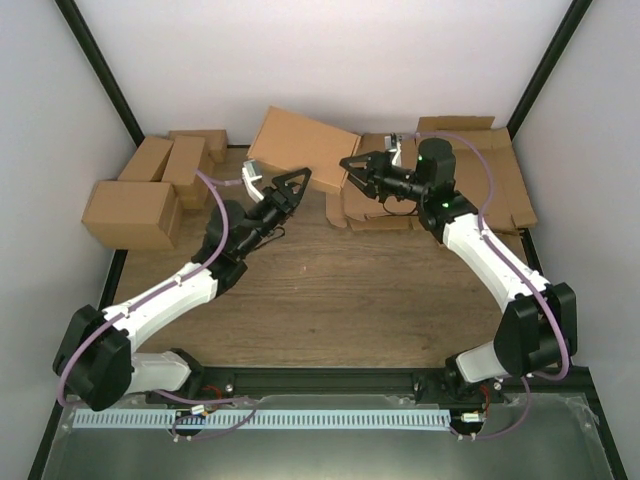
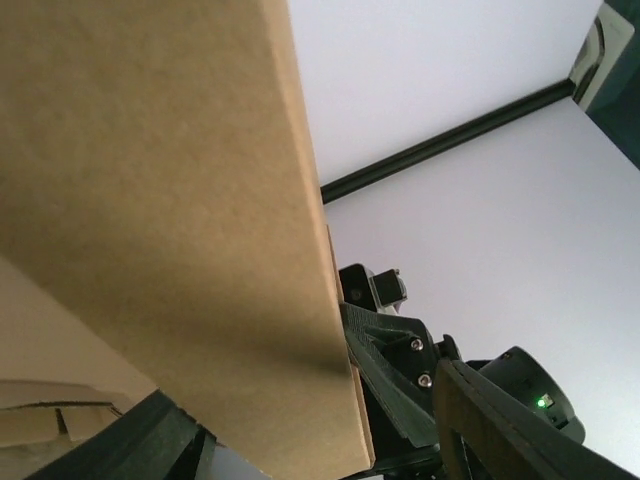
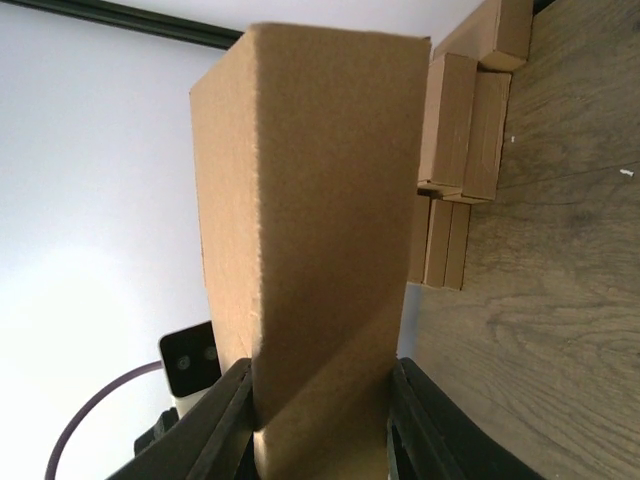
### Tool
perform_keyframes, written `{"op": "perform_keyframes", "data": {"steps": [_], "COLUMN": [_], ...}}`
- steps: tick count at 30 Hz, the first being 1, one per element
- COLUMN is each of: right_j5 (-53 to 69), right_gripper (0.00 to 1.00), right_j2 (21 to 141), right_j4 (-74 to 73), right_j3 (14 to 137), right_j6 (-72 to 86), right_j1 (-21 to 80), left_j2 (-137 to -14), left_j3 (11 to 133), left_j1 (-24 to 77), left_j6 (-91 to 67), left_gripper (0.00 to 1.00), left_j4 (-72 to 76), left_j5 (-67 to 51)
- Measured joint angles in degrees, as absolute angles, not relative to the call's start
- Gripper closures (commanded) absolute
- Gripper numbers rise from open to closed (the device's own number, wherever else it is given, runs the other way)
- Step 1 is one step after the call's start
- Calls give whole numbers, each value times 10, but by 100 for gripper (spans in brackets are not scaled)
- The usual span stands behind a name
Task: Fold the paper box
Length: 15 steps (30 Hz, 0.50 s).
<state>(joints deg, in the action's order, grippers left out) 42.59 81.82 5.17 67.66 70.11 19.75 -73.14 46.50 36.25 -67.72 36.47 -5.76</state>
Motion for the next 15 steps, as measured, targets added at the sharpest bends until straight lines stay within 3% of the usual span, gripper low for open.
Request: {"op": "perform_keyframes", "data": {"steps": [5, 9, 11, 15], "right_j5": [449, 456, 456, 456], "right_gripper": [74, 73, 73, 68], "right_j2": [832, 838, 838, 838], "right_j4": [65, 59, 55, 55], "right_j3": [678, 678, 678, 679], "right_j6": [705, 704, 704, 703], "right_j1": [198, 200, 200, 200], "left_j2": [-735, -744, -745, -745], "left_j3": [465, 467, 473, 477], "left_j1": [363, 364, 364, 366], "left_j6": [-684, -683, -682, -681], "left_gripper": [52, 39, 38, 64], "left_j4": [350, 349, 344, 337], "left_j5": [-48, -48, -47, -41]}}
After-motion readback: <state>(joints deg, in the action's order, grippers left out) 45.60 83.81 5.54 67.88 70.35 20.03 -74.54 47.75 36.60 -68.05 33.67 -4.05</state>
